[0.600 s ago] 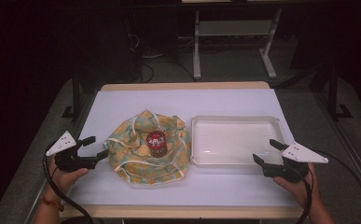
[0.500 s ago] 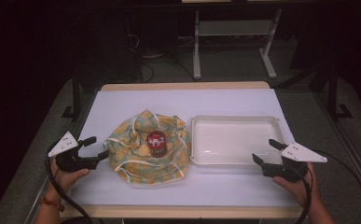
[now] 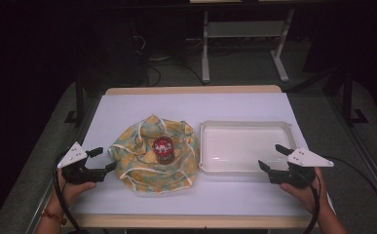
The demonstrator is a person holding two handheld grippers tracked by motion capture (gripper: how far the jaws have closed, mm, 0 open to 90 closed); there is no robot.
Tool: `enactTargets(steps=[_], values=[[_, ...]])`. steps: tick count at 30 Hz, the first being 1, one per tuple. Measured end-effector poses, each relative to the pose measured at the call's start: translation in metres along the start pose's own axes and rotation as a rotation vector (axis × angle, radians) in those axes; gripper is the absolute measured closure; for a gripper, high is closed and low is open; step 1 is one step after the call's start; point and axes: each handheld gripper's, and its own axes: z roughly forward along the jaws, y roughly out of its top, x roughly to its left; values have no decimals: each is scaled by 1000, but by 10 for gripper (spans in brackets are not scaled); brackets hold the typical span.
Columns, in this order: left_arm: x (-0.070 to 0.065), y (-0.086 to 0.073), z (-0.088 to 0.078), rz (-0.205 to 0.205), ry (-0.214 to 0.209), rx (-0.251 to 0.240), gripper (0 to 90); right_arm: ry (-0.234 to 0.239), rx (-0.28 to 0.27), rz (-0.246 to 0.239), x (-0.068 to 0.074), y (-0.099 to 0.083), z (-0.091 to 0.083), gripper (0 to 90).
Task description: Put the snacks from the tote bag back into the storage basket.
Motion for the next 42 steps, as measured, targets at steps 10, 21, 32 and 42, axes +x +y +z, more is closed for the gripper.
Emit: enactTargets(steps=[10,21,32,42], values=[[-11,15,9,24,-42,25,205,1,18,8,0,-4,-1,195],[-16,38,13,72,-51,78,188,-1,24,10,1,-4,-1,195],[-26,62,26,127,-104,126,190,-1,30,12,1,-5,-2,195],[-31,69,35,178,-127,172,203,-1,30,9,1,-6,-2,195]])
